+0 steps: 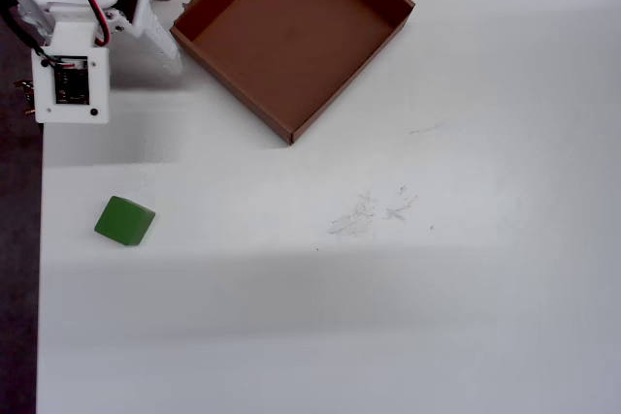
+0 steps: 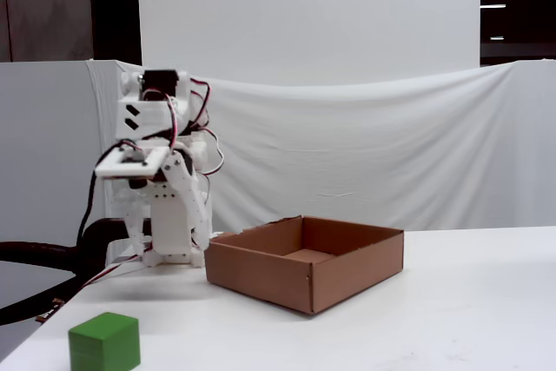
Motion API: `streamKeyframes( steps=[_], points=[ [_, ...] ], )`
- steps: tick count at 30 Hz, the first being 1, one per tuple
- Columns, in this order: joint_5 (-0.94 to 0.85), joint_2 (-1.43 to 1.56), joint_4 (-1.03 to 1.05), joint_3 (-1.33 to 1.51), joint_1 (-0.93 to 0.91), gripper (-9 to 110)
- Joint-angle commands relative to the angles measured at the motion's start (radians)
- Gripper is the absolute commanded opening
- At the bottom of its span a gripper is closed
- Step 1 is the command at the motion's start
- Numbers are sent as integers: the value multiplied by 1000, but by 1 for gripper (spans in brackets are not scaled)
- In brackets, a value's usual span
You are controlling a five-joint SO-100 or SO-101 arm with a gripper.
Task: Grasp a green cube and put it in a box.
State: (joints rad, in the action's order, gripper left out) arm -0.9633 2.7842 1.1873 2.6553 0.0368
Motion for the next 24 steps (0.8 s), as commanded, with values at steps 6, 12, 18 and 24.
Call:
streamKeyframes(
  steps=[6, 12, 18, 24],
  points=[
    [3, -422, -64, -428, -95, 37],
    [28, -617, -129, -595, -124, 40],
    [114, -742, -253, -647, -100, 40],
    [179, -864, -322, -695, -75, 39]
  ],
)
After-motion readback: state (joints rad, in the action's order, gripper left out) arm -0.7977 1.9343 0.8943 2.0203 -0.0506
